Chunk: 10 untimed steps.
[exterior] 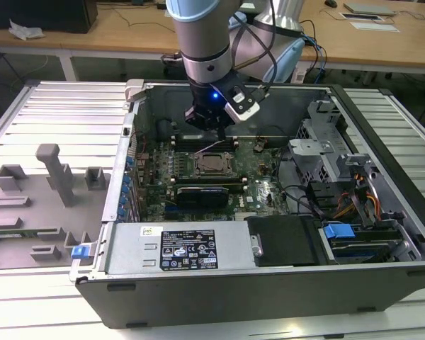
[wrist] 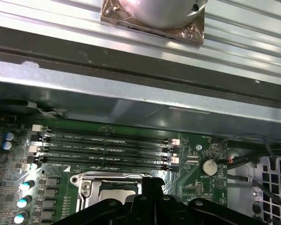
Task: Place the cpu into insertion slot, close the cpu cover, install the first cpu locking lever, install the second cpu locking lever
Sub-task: 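Install the first cpu locking lever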
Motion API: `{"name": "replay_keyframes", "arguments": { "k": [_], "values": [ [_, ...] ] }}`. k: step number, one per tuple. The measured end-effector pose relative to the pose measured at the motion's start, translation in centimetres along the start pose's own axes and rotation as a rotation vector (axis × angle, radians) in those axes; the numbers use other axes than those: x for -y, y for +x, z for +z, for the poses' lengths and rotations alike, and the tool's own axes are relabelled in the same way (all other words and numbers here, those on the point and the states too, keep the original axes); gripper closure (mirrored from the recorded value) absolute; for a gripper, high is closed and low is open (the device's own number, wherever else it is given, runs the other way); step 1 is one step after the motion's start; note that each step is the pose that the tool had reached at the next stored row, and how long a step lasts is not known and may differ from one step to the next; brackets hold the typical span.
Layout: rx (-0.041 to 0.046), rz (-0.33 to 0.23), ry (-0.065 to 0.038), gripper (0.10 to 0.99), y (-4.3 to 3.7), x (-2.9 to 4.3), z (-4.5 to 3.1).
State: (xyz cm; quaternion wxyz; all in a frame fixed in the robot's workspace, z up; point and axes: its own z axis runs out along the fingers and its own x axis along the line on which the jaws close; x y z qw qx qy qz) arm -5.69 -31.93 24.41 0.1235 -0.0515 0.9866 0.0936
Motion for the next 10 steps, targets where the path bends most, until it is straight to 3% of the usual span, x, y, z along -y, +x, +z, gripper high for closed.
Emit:
{"name": "replay_keyframes", "arguments": {
  "k": [10],
  "values": [
    [0.0075,0.026,0.007,0.98,0.73,-0.17,1.1]
  ]
}}
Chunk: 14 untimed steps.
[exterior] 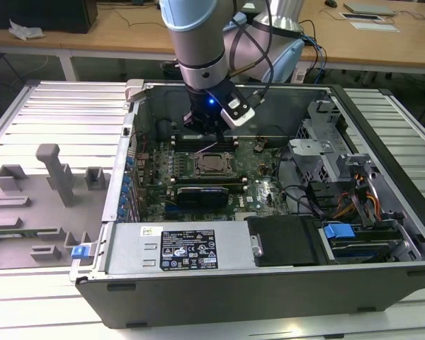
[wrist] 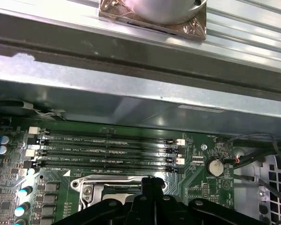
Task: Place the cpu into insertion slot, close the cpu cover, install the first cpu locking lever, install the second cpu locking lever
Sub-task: 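Install the first cpu locking lever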
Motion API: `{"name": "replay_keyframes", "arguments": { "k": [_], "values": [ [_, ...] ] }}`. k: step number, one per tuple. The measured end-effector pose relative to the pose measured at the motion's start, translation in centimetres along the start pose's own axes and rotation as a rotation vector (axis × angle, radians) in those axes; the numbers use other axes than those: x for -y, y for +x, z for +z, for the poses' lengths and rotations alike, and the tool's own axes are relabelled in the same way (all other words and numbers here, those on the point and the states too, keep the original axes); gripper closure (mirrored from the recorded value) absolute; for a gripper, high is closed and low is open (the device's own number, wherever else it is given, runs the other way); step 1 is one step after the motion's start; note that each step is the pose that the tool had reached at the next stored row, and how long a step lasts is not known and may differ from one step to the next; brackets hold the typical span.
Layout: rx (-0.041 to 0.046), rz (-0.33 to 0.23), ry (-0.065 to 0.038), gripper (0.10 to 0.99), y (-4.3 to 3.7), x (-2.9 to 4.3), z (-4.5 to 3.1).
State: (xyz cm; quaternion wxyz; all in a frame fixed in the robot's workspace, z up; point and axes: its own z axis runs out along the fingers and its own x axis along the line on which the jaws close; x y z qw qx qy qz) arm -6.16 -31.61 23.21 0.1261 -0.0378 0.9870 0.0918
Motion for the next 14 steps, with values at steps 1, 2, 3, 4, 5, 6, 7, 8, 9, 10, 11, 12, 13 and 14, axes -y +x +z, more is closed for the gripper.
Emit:
{"name": "replay_keyframes", "arguments": {
  "k": [1,2,3,4,5,6,7,8,9,10,11,12,13,14],
  "values": [
    [0.0005,0.003,0.001,0.98,0.02,-0.06,0.07],
    [0.0008,0.005,0.001,0.98,0.03,-0.12,0.12],
    [0.0012,0.008,0.002,0.98,0.06,-0.24,0.25],
    [0.0015,0.01,0.003,0.98,0.08,-0.3,0.33],
    [0.0018,0.012,0.003,0.98,0.09,-0.35,0.36],
    [0.0023,0.015,0.004,0.98,0.12,-0.4,0.43],
    [0.0027,0.017,0.004,0.98,0.13,-0.42,0.46],
    [0.0029,0.018,0.005,0.98,0.15,-0.43,0.5],
    [0.0032,0.02,0.006,0.98,0.16,-0.44,0.55],
    [0.0036,0.022,0.006,0.98,0.18,-0.45,0.63],
    [0.0039,0.024,0.006,0.98,0.2,-0.46,0.68],
    [0.0042,0.025,0.007,0.98,0.21,-0.46,0.74],
    [0.0045,0.027,0.007,0.98,0.23,-0.48,0.83],
    [0.0047,0.028,0.008,0.98,0.25,-0.49,0.88]
  ]
}}
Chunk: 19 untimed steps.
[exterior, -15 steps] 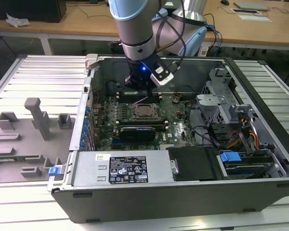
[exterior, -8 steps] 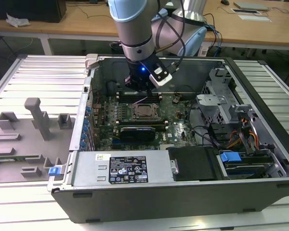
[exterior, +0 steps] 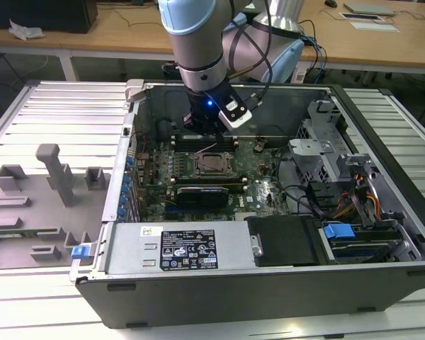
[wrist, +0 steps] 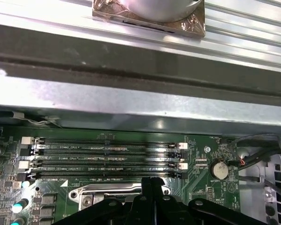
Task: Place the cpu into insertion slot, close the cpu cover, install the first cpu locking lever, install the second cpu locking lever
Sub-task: 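Install the first cpu locking lever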
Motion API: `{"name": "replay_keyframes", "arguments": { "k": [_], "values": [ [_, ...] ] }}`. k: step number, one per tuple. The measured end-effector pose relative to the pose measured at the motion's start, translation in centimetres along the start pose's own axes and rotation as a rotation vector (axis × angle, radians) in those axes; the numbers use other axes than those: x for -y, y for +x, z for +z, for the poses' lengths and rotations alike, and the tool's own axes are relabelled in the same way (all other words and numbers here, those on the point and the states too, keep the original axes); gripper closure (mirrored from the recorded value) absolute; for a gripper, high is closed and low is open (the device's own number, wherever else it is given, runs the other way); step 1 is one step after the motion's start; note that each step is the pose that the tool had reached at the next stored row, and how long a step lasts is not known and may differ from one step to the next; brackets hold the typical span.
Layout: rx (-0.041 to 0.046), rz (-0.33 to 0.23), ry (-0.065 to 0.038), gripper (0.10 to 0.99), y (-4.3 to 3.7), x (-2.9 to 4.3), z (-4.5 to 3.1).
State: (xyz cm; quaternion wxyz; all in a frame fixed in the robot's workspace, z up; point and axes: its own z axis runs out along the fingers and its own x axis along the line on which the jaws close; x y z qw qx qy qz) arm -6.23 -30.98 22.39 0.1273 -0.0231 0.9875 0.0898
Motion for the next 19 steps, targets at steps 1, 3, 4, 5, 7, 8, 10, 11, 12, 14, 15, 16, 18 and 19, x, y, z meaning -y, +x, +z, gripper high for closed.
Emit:
{"name": "replay_keyframes", "arguments": {
  "k": [1,3,4,5,7,8,10,11,12,14,15,16,18,19],
  "values": [
    [0.0003,0.001,0.0,0.98,0.01,-0.01,0.06],
    [0.0002,0.003,0.001,0.98,0.05,-0.03,0.21],
    [-0.0006,0.004,0.001,0.98,0.08,-0.04,0.32],
    [-0.001,0.005,0.001,0.98,0.1,-0.07,0.38],
    [-0.0012,0.005,0.001,0.98,0.11,-0.21,0.47],
    [-0.0015,0.005,0.001,0.98,0.11,-0.31,0.51],
    [-0.0019,0.005,0.001,0.98,0.12,-0.49,0.59],
    [-0.0023,0.005,0.001,0.98,0.13,-0.61,0.67],
    [-0.0018,0.009,0.002,0.98,0.15,-0.64,0.77],
    [-0.0001,0.019,0.005,0.98,0.19,-0.64,0.92],
    [0.0003,0.022,0.006,0.98,0.2,-0.64,0.95],
    [0.001,0.026,0.007,0.98,0.21,-0.63,0.98],
    [0.0021,0.031,0.008,0.98,0.25,-0.62,1.06],
    [0.0022,0.032,0.008,0.98,0.26,-0.62,1.08]
  ]
}}
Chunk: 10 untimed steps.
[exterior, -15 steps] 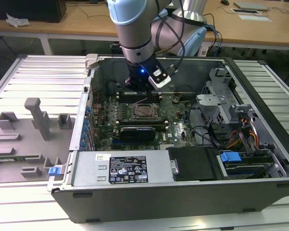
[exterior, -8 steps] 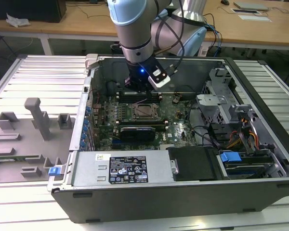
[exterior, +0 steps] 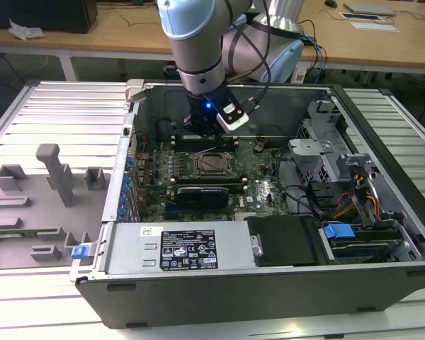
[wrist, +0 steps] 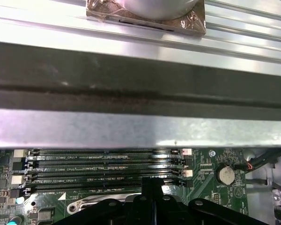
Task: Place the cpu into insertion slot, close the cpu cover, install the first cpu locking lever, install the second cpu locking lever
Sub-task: 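Install the first cpu locking lever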
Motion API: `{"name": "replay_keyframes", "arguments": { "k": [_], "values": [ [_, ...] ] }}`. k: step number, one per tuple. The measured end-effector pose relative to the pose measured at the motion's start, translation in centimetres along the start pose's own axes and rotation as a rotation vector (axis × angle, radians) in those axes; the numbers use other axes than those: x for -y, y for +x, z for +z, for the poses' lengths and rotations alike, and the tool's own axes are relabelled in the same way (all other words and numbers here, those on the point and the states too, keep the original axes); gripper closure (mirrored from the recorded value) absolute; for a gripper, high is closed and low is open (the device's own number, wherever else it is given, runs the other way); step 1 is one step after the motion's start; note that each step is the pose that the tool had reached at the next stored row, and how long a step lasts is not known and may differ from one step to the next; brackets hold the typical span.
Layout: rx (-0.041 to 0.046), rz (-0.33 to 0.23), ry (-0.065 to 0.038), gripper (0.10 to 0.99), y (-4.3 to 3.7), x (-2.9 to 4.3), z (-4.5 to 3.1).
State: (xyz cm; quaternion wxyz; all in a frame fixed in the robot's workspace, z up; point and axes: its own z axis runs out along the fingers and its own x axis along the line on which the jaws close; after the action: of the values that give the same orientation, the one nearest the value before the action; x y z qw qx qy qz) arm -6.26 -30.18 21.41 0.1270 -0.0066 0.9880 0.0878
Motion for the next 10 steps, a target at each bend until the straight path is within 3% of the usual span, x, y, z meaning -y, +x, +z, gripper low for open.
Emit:
{"name": "replay_keyframes", "arguments": {
  "k": [10],
  "values": [
    [0.0049,0.027,0.007,0.98,0.24,0.06,0.34]
  ]
}}
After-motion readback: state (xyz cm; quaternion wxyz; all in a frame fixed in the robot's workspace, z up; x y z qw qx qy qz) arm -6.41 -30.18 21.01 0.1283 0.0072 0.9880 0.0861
